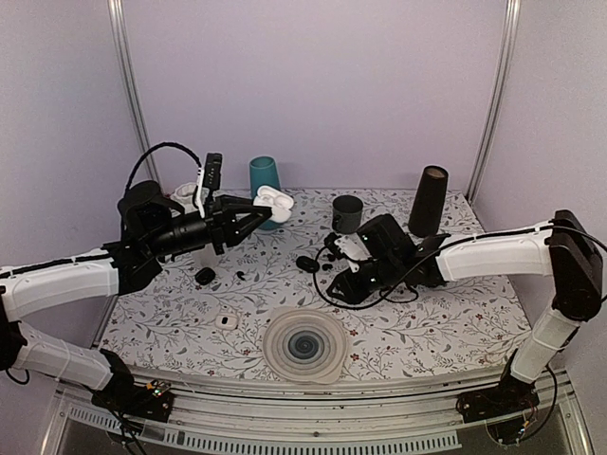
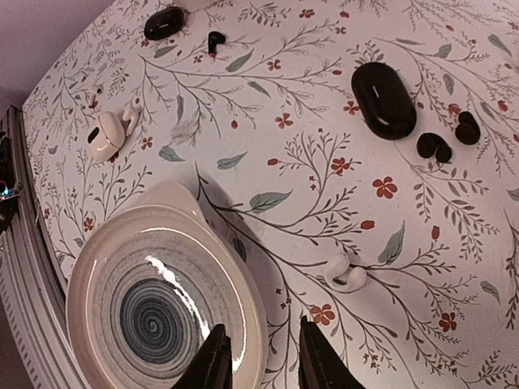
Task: Insert the wireless bluetooth earbuds into the charging case
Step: Pick up the right earbud from the center of the board.
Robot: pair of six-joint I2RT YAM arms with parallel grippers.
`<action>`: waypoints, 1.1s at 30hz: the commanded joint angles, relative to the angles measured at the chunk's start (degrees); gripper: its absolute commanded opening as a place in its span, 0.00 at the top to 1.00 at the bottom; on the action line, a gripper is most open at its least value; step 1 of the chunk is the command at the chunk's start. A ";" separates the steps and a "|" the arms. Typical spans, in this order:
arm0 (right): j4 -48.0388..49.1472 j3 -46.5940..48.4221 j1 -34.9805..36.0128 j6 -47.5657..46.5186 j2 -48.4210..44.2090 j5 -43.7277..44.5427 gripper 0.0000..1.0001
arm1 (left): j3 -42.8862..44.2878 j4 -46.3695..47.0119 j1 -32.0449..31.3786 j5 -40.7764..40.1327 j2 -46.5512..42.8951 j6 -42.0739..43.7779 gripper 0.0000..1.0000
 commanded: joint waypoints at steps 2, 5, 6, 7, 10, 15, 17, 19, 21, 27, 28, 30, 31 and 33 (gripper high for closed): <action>-2.34 6.80 -0.26 -1.35 8.10 -3.79 0.72 | -1.19 0.87 1.02 -0.31 -2.13 -0.16 1.00; -4.04 9.40 -0.59 -0.33 11.51 -5.10 0.72 | -1.49 0.44 1.13 -0.50 -2.92 0.07 1.00; -4.29 9.76 -0.74 0.00 12.29 -5.45 0.72 | -1.64 0.30 1.19 -0.61 -3.14 0.06 1.00; -4.52 9.81 -0.84 0.53 12.96 -5.75 0.72 | -1.69 0.27 1.21 -0.67 -3.32 0.07 1.00; -4.70 11.73 -1.56 1.39 14.51 -6.47 0.72 | -1.87 0.35 1.33 -0.69 -3.54 -0.01 1.00; -4.42 12.60 -3.43 2.68 16.30 -8.95 0.72 | -1.78 0.45 1.30 -0.41 -3.45 -0.17 1.00; -3.95 12.87 -4.31 3.20 17.17 -10.48 0.72 | -1.70 0.45 1.37 -0.42 -3.45 -0.16 1.00; -3.86 13.54 -4.77 3.65 17.95 -11.88 0.72 | -1.62 0.45 1.41 -0.42 -3.41 -0.14 1.00; -3.95 14.06 -4.92 3.87 18.34 -12.68 0.72 | -1.44 0.21 1.43 -0.40 -3.49 -0.12 1.00; -3.70 14.33 -4.93 3.89 19.14 -14.95 0.72 | -1.35 -0.60 1.48 -0.51 -3.89 0.19 1.00; -3.65 14.44 -4.89 3.89 19.43 -15.68 0.72 | -1.30 -0.68 1.49 -0.52 -3.89 0.20 1.00; -3.22 14.41 -4.92 4.01 19.78 -16.59 0.72 | -1.17 -0.79 1.49 -0.42 -3.89 0.26 1.00; -3.01 14.43 -4.91 4.14 20.03 -16.86 0.72 | -1.09 -0.84 1.48 -0.42 -3.89 0.24 1.00; -3.04 14.75 -4.89 4.45 20.59 -16.82 0.72 | -1.00 -0.87 1.48 -0.43 -3.89 0.31 1.00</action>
